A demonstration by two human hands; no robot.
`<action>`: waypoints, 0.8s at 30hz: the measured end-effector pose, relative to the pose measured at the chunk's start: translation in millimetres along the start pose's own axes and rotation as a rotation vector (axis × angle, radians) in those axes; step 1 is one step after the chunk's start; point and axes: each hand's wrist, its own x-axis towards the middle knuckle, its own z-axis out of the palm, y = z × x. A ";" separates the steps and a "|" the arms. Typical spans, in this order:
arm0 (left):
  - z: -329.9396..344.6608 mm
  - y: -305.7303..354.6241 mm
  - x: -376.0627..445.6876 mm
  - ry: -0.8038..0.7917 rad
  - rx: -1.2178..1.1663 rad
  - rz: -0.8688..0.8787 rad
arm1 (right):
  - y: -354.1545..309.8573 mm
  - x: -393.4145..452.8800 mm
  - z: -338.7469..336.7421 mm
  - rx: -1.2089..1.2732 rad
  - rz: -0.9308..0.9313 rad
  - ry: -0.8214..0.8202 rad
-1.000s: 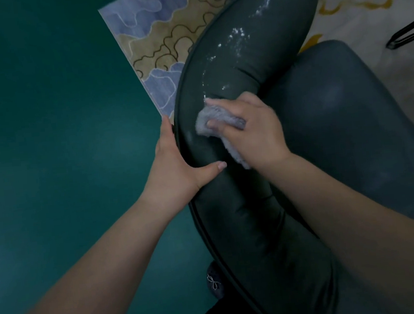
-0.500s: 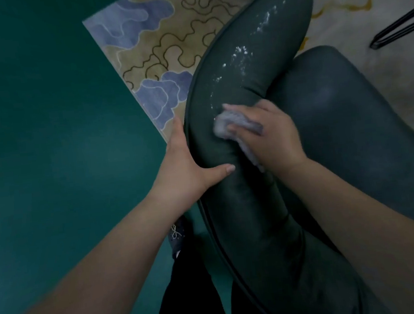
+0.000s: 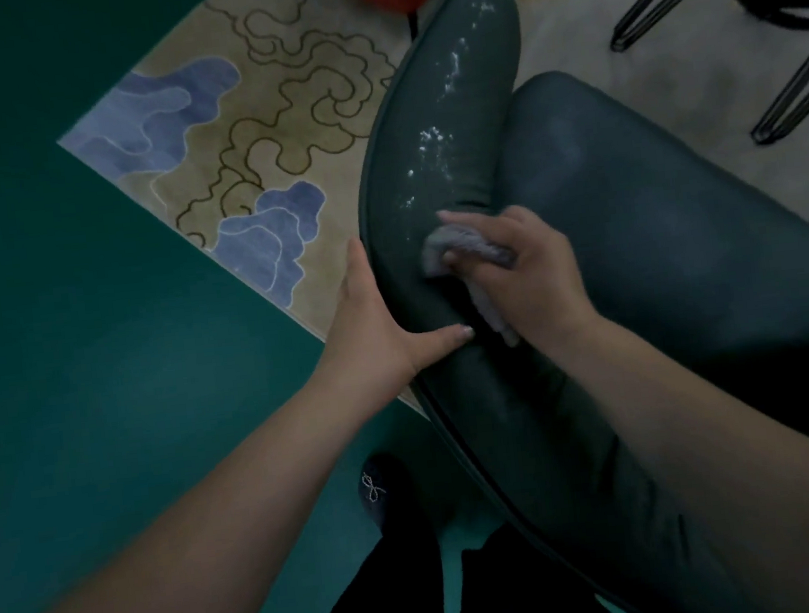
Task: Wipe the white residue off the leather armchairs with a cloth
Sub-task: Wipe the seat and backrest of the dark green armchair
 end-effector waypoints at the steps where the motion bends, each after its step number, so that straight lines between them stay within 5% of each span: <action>1: -0.8 -0.8 1.4 -0.008 0.006 0.013 | -3.2 1.1 6.5 -0.012 -0.064 -0.025; 8: -11.1 -0.9 6.0 -0.067 0.004 0.038 | 13.4 18.6 -8.7 -0.037 0.108 0.077; 12: -10.2 -1.7 9.5 -0.063 -0.008 0.016 | -5.7 28.3 18.2 -0.039 -0.113 0.002; 17: -16.6 1.2 13.3 -0.081 0.013 -0.023 | 14.1 44.8 -5.2 -0.061 0.066 0.109; 22: -18.0 2.8 23.2 -0.099 0.060 -0.032 | -7.2 41.1 18.2 -0.055 -0.173 -0.023; 24: -18.2 2.1 23.7 -0.098 0.055 -0.042 | -3.7 51.3 13.2 -0.075 -0.114 0.017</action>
